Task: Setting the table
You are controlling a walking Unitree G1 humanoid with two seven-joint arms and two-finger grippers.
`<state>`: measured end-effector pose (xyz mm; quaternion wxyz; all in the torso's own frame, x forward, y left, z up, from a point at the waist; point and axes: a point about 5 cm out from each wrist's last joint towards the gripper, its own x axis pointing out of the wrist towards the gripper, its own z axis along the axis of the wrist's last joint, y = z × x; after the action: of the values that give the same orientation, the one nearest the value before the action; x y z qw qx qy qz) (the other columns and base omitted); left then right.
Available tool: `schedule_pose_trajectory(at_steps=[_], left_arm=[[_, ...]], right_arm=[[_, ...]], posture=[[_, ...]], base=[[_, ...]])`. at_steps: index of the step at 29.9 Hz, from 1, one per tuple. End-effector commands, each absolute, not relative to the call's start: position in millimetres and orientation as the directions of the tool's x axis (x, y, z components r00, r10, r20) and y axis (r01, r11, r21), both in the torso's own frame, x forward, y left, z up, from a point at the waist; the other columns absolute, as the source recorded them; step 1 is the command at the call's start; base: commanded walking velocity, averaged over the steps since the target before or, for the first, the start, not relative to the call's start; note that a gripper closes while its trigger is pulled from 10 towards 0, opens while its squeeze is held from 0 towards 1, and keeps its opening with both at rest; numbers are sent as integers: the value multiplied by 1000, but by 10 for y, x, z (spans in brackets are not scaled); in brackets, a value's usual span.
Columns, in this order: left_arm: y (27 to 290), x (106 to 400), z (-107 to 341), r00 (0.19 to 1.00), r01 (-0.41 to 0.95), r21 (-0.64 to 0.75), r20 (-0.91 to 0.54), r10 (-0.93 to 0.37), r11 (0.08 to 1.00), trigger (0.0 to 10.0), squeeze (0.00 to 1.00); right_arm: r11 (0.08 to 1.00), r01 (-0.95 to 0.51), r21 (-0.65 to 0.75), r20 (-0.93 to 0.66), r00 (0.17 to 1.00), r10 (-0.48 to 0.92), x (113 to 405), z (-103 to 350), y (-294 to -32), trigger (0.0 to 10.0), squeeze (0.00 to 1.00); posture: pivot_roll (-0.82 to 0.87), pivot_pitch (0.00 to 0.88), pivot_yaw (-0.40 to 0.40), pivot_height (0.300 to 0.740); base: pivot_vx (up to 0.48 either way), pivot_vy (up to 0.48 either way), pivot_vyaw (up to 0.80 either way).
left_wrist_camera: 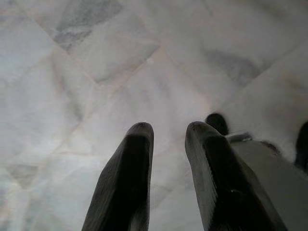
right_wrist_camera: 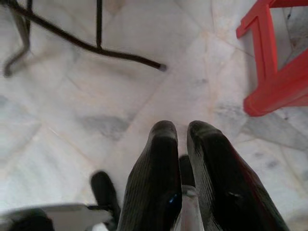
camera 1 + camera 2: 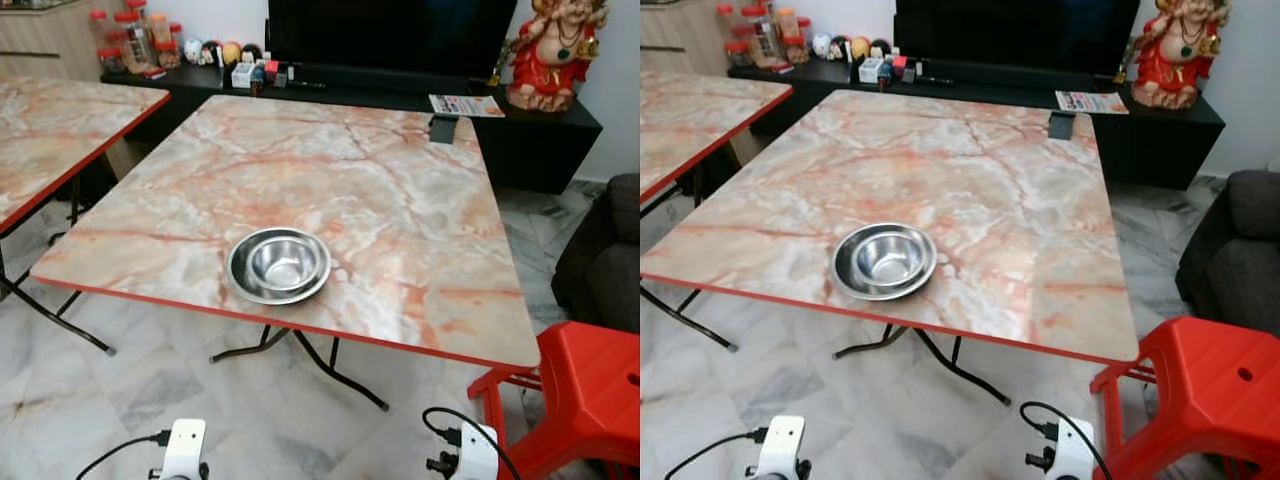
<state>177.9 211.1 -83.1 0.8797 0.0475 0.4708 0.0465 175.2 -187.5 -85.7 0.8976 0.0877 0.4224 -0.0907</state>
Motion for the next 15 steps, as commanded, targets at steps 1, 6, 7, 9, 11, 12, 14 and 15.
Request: schedule_pose_trajectory(at_steps=[1, 6, 7, 9, 11, 12, 14, 15], left_arm=[[2107, 1829, -810, 556, -57, 127, -820, 137, 990, 10000, 0], [2132, 1835, -803, 556, -58, 134, -818, 143, 989, 10000, 0], [2136, 1837, -801, 557, -58, 135, -818, 144, 989, 10000, 0], [2138, 1840, -799, 557, -58, 135, -818, 144, 989, 10000, 0], [2138, 1844, -797, 558, -57, 136, -817, 145, 989, 10000, 0], [2137, 1851, -794, 560, -57, 136, -816, 145, 989, 10000, 0], [2134, 1859, -791, 560, -57, 137, -815, 145, 989, 10000, 0], [2133, 1860, -791, 560, -57, 137, -815, 145, 989, 10000, 0]], right_arm=[[960, 271, 70, -786, 607, -115, 1694, -879, -1926, 10000, 0], [956, 283, 77, -782, 612, -118, 1702, -875, -1912, 10000, 0], [956, 284, 77, -782, 611, -118, 1700, -876, -1911, 10000, 0], [955, 286, 78, -782, 611, -119, 1699, -877, -1912, 10000, 0], [954, 289, 79, -782, 612, -121, 1699, -876, -1914, 10000, 0], [952, 294, 79, -782, 611, -124, 1693, -878, -1923, 10000, 0], [952, 297, 78, -783, 609, -126, 1688, -879, -1933, 10000, 0], [951, 298, 78, -783, 609, -126, 1688, -879, -1933, 10000, 0]], posture=[[-38, 0, 21, 740], [-39, 0, 27, 740], [-40, 0, 27, 740], [-41, 0, 29, 740], [-41, 0, 28, 740], [-41, 0, 28, 740], [-39, 0, 26, 740], [-39, 0, 26, 740]], base=[[0, 341, 0], [0, 340, 0], [0, 341, 0], [0, 341, 0], [0, 337, 0], [0, 341, 0], [0, 341, 0], [0, 341, 0]])
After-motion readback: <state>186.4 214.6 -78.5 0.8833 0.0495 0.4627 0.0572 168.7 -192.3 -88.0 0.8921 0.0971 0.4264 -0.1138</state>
